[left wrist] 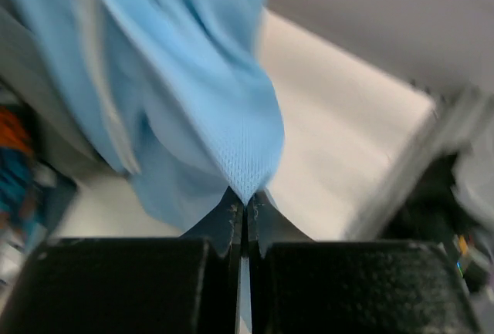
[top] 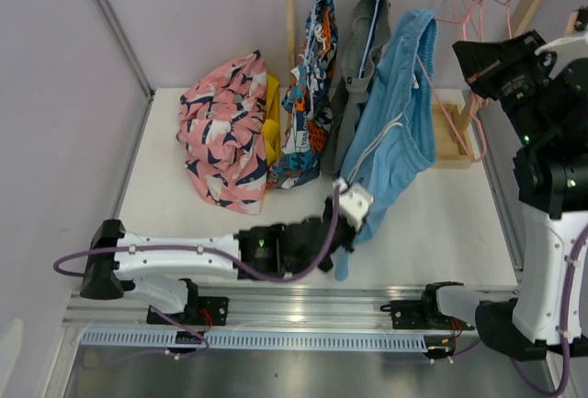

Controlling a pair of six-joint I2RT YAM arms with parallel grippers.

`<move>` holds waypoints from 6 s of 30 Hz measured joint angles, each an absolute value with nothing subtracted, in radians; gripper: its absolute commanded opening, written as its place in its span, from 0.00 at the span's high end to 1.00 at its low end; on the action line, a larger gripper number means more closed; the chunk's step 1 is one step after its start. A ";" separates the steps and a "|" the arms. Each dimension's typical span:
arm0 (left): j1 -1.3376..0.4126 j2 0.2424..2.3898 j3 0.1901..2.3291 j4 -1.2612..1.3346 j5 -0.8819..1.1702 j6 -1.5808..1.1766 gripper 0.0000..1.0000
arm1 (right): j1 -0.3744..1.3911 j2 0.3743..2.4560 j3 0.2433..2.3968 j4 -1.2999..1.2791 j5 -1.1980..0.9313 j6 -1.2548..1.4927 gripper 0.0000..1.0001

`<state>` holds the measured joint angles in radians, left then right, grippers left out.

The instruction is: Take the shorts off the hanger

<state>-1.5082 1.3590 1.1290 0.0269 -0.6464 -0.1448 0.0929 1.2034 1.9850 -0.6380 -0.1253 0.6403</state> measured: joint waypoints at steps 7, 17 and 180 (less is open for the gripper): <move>-1.150 1.672 1.953 -0.213 -0.504 -0.043 1.00 | 0.087 0.988 2.000 -0.848 -0.151 0.649 1.00; -1.036 1.759 2.250 -0.375 -0.437 -0.020 1.00 | 0.111 0.874 2.149 -1.088 -0.133 0.590 1.00; -1.081 1.176 0.964 0.200 -0.148 -0.103 0.01 | 0.548 1.045 1.697 -0.293 0.064 0.467 1.00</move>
<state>-1.0805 1.1755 0.9642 0.1997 -0.1478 -0.1032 0.5476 1.0447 1.6974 -0.2928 0.0643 0.4675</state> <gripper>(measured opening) 0.994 0.028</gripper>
